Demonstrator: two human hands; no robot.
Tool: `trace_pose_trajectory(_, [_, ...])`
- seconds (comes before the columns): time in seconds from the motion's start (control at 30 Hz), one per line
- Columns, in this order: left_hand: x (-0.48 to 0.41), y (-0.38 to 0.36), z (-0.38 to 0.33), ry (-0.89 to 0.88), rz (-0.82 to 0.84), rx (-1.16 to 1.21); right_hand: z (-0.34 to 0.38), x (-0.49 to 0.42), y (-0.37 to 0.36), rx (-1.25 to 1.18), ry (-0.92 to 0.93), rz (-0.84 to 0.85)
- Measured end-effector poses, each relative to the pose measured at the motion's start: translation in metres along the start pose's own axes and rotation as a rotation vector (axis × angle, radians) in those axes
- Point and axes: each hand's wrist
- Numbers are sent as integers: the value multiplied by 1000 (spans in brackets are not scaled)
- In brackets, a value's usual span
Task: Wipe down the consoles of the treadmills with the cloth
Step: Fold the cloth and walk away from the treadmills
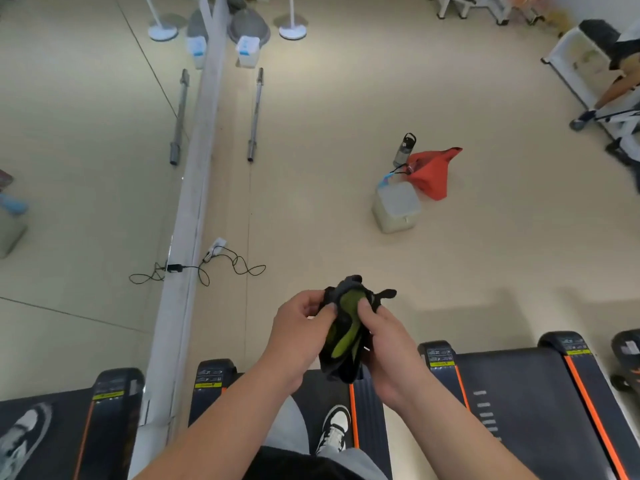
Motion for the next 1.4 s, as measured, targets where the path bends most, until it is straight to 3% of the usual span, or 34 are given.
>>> trace_pose_trajectory(0.2, [-56,43,-32,62,-88,198,39,-60,-18,-42,5,-1])
trace_pose_trajectory(0.3, [-81,65,-52,64,-13,180,60,-80,-41,-7,1,64])
trace_pose_trajectory(0.47, [-112,86,-79,9,114,-35,84,-121,-68,-23,-22,8])
trace_pose_trajectory(0.63, [-150,96,-89,-35,116,-358,105,-160,-78,-33,-88,-48])
trace_pose_trajectory(0.83, [-217,88,-95,-90,199,-645,119,-242,-49,-230,-147,-124])
trace_pose_trajectory(0.93, [-283,73,-84,-94,157,-694,118,-300,-15,-297,-142,-141])
trace_pose_trajectory(1.03, [-379,51,-68,-113,140,-637,115,-364,38,-326,-93,-208])
trace_pose_trajectory(1.2, [-554,-16,-46,-103,336,-340,132,-468,171,-402,43,-355])
trace_pose_trajectory(1.4, [-696,-53,-109,124,378,154,223,-515,257,-429,230,-547])
Point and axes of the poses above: each hand's wrist, its own x-axis away from the middle knuckle, its own y-axis out of the back of the hand, z = x × y, and after that the axes turned 14 degrees about z, right-handed
